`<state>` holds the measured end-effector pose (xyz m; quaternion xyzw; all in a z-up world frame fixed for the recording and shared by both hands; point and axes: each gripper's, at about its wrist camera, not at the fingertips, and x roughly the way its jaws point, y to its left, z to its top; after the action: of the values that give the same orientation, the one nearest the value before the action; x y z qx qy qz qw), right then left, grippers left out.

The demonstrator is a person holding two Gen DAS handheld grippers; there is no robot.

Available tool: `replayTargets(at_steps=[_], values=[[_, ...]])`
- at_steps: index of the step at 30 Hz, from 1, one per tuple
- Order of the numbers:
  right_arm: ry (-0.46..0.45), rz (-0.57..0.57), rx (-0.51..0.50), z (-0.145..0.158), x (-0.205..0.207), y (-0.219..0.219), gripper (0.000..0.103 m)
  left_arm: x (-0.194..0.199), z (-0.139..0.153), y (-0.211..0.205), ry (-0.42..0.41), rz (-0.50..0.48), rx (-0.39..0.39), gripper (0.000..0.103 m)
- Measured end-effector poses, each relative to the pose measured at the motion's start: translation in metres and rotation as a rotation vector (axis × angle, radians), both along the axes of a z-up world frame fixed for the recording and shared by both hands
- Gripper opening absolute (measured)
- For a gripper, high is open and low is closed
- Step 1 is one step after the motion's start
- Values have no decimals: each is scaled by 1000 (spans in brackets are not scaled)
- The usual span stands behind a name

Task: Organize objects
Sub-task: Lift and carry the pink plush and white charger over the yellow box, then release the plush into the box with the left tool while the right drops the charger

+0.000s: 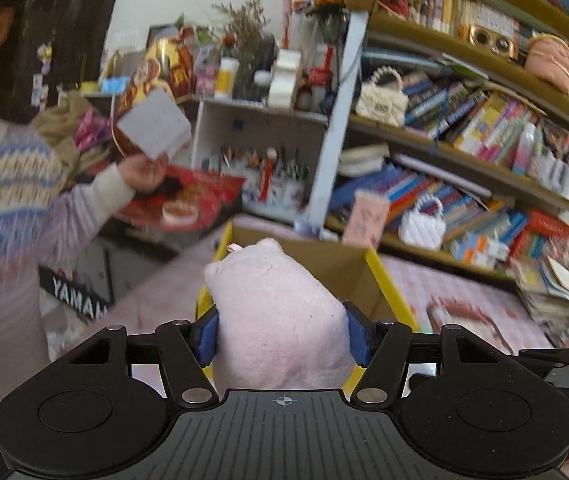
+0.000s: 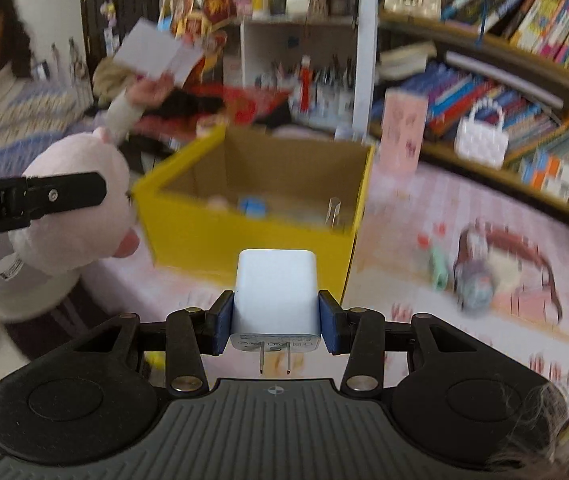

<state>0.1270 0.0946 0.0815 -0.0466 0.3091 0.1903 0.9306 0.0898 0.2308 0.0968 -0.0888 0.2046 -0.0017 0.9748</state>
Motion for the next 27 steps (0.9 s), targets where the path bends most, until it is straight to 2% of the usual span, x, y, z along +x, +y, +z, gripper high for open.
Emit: replayTargets(at_steps=[5,9,13,19,24,27], values=[[-74,6,17,19,49,-1,41,42,11,0,-31,17,19,61],[-104,16,-7,18,91,0,41,87,3,-4,9,22,21,61],[-107,52,-67,5,132,10,41,130,-14,-7,63,33,25,61],[-49,172,-174,-22,176,34,41,176,-45,-11,180,37,67,61],[27,244,-235,-42,194,48,41,189,-65,-10,249,51,77,62],[61,274,-269,-50,200,54,41,194,-71,-11,262,51,92,63]])
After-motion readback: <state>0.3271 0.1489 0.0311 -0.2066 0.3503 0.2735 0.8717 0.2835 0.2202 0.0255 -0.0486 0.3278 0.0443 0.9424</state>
